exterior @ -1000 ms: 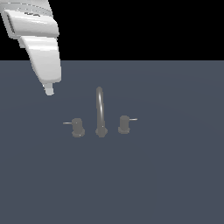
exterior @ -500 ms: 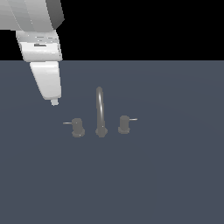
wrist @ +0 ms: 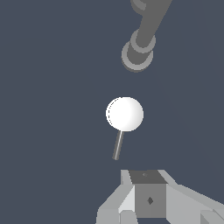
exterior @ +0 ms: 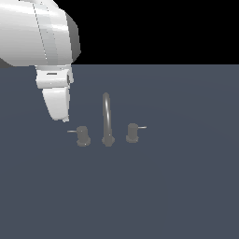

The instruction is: Turn on the faucet by rotating a designated handle.

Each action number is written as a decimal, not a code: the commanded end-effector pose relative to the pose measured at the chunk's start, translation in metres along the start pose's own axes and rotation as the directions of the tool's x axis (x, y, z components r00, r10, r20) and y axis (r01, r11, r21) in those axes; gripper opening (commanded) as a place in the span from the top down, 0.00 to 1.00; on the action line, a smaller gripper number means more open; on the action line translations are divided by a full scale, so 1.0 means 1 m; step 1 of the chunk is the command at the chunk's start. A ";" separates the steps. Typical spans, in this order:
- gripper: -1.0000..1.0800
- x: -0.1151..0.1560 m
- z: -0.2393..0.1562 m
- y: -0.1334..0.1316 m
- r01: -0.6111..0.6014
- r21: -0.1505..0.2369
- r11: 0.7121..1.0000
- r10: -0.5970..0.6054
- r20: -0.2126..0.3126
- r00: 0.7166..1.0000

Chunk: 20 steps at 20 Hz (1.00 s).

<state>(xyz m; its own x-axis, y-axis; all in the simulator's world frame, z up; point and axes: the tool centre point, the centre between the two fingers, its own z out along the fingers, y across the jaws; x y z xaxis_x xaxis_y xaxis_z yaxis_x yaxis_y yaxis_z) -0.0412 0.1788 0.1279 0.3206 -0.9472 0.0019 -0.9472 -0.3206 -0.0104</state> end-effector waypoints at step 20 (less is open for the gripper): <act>1.00 0.023 0.068 -0.051 -0.220 -0.011 0.975 0.220 -0.001 0.976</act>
<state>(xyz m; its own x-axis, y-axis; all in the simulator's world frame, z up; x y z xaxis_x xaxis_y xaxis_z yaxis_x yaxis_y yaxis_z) 0.0141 0.1733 0.0606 0.1070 -0.9943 0.0014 -0.9943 -0.1070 0.0010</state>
